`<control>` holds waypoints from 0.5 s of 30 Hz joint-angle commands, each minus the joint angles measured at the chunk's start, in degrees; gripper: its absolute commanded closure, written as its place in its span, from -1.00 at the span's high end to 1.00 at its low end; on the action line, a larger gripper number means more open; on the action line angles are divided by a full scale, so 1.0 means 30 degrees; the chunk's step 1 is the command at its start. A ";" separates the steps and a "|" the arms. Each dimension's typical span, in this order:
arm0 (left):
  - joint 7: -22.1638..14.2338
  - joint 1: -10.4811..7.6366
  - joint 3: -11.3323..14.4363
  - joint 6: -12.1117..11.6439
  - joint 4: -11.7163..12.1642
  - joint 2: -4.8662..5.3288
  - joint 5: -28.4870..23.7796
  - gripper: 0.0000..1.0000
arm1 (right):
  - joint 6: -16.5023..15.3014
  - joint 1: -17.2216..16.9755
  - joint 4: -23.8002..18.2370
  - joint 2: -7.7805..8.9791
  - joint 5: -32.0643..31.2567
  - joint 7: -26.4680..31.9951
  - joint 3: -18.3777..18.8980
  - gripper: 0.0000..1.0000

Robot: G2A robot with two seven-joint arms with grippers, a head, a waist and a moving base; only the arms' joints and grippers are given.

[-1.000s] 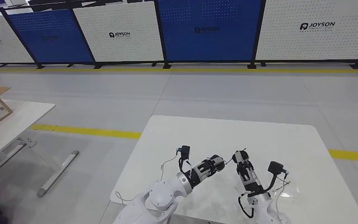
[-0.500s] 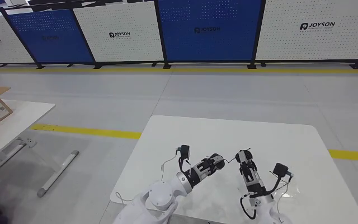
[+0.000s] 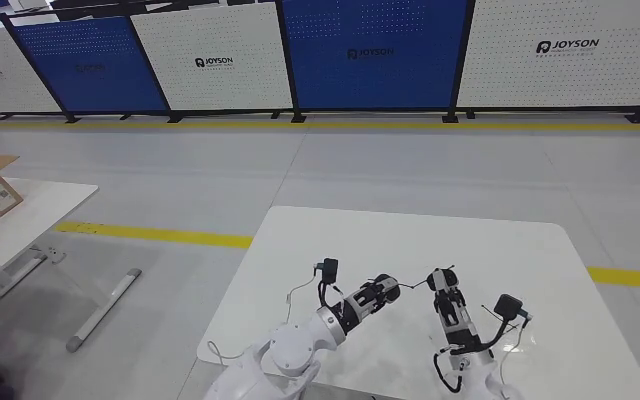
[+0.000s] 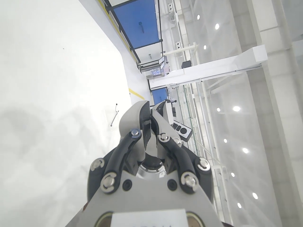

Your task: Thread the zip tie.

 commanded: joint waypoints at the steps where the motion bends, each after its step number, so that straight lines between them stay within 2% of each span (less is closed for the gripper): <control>1: -0.0004 -0.0036 0.0015 0.0022 -0.0012 -0.0003 0.0213 -1.00 | 0.0000 0.0041 0.0014 0.0015 -0.0025 -0.0063 -0.0042 -1.00; 2: 0.0071 -0.0058 0.0085 0.0056 0.0000 0.0008 0.0784 -1.00 | 0.0000 0.0061 0.0021 0.0026 -0.0040 -0.0082 -0.0078 -1.00; 4: 0.0166 0.0013 0.0191 0.0040 -0.0030 -0.0020 0.0775 -0.70 | 0.0000 0.0098 0.0071 0.0042 -0.0166 -0.0071 -0.0137 -1.00; 6: 0.0141 -0.0004 0.0208 0.0042 -0.0005 -0.0041 0.0683 -0.62 | 0.0000 0.0136 0.0150 0.0050 -0.0264 -0.0110 -0.0203 -1.00; 10: 0.0074 -0.0037 0.0163 0.0002 0.0064 -0.0064 0.0536 -0.56 | 0.0000 0.0177 0.0235 0.0062 -0.0307 -0.0168 -0.0268 -1.00; 15: -0.0078 -0.0038 0.0154 -0.0073 0.0142 -0.0075 0.0634 -0.60 | 0.0000 0.0136 0.0184 0.0078 -0.0481 -0.0318 -0.0293 -1.00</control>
